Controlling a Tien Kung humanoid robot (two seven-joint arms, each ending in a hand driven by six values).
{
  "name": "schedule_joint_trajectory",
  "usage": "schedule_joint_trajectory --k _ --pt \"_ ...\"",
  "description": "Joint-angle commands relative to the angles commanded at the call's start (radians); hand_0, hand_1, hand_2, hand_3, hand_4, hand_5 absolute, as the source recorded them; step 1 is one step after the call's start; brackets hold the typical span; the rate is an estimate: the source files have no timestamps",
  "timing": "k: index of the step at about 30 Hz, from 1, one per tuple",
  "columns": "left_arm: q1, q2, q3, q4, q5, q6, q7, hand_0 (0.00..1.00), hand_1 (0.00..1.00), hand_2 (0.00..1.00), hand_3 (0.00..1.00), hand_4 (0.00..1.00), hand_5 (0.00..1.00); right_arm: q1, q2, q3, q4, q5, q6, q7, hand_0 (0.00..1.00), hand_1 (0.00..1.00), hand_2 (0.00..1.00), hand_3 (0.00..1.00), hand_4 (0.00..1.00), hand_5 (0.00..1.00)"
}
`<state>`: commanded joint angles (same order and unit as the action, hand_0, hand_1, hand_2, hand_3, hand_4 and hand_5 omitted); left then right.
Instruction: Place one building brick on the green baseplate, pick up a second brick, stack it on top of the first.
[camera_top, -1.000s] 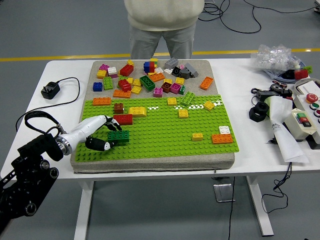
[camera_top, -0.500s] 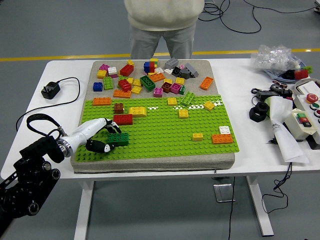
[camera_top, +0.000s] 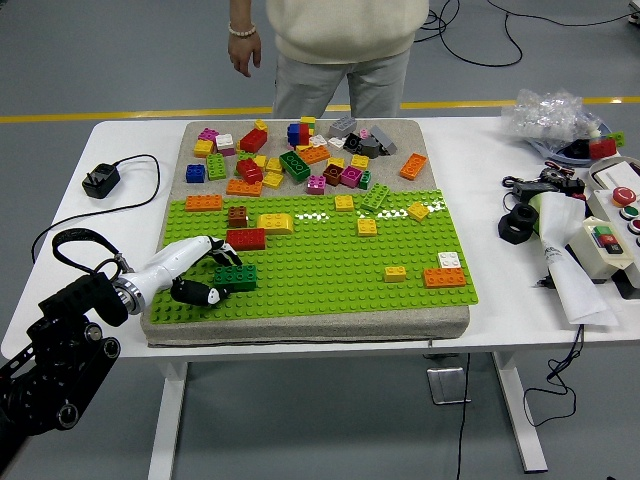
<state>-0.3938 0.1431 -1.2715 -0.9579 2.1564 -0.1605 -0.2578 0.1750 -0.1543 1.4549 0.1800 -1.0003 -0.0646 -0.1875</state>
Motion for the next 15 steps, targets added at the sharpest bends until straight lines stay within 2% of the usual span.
schedule_joint_trajectory --k 2,3,14,15 --pt "0.000 -0.002 0.001 0.004 -0.002 0.001 -0.001 0.822 0.731 0.561 0.566 0.621 0.002 0.000 0.000 0.000 0.000 0.001 0.001 0.000 0.791 0.748 0.788 0.760 0.921 0.636" --pt "-0.001 -0.003 0.000 0.007 -0.001 0.002 -0.001 0.829 0.738 0.583 0.582 0.669 0.002 0.000 0.000 0.000 0.000 0.000 0.001 -0.001 0.791 0.748 0.788 0.760 0.921 0.636" --pt "-0.005 -0.007 0.000 0.016 -0.001 0.004 -0.006 0.843 0.747 0.595 0.601 0.701 0.013 0.001 0.000 -0.001 0.000 0.002 0.001 0.000 0.791 0.748 0.788 0.760 0.921 0.636" --pt "-0.005 -0.007 0.000 0.017 -0.001 0.004 -0.006 0.857 0.753 0.624 0.634 0.750 0.043 0.001 0.000 -0.001 0.000 0.002 0.001 0.000 0.791 0.748 0.788 0.760 0.921 0.636"
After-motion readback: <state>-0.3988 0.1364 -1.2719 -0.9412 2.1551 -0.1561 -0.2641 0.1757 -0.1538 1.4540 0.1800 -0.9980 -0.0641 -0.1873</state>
